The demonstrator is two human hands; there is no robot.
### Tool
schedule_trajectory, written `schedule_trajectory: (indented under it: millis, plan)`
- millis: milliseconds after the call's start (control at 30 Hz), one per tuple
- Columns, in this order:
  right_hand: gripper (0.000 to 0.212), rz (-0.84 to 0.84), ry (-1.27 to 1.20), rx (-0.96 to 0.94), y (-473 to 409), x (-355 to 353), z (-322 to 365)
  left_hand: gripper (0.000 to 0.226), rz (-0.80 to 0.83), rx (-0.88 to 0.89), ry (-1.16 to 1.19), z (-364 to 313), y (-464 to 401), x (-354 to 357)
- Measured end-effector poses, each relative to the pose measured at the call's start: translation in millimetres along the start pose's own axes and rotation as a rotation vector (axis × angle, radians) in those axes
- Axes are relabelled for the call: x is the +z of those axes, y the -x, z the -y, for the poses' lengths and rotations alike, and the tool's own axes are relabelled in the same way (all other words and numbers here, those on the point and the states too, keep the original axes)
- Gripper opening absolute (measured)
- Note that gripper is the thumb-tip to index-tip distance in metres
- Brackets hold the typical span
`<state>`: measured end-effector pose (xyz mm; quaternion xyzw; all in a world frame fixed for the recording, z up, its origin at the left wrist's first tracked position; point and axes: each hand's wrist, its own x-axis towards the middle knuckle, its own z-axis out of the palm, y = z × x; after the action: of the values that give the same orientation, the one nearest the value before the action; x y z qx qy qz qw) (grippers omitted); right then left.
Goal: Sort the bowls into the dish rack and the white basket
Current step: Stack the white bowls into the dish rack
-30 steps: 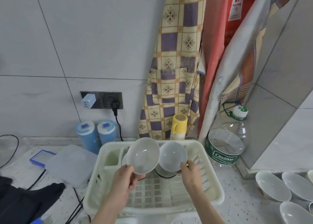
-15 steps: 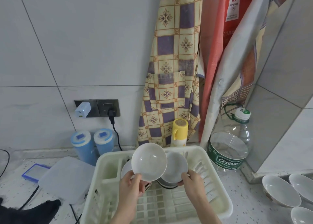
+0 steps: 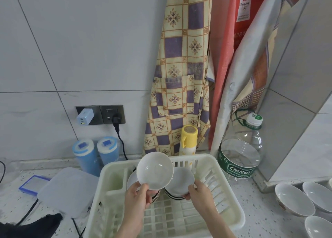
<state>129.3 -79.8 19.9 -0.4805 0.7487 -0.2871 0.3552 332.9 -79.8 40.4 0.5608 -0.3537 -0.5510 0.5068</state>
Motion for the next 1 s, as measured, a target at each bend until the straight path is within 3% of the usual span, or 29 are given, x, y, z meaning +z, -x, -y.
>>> schedule_trajectory:
  millis: [300,400,500,633,733,900,1000]
  plan:
    - [0.028,-0.003,0.054,-0.016,-1,3,-2,0.018,0.048,-0.029,-0.037,5,-2,5]
    - [0.033,-0.097,0.010,0.013,-1,1,-4,0.016,0.067,-0.045,-0.060,8,-3,9]
    - [0.029,-0.197,-0.208,-0.056,0,-2,-3,0.016,0.088,-0.051,-0.085,10,-4,18]
    - [0.023,-0.137,-0.397,-0.226,8,-5,3,0.017,0.128,-0.060,-0.104,13,-4,33]
    - [0.020,-0.120,-0.370,-0.249,10,-7,5,0.017,0.154,-0.057,-0.113,17,-3,39]
    - [0.036,-0.153,-0.301,-0.208,4,-6,1,0.017,0.213,-0.086,-0.095,18,-5,41]
    - [0.030,-0.171,-0.319,-0.152,1,-5,-1,0.020,0.265,-0.156,-0.009,19,-5,38]
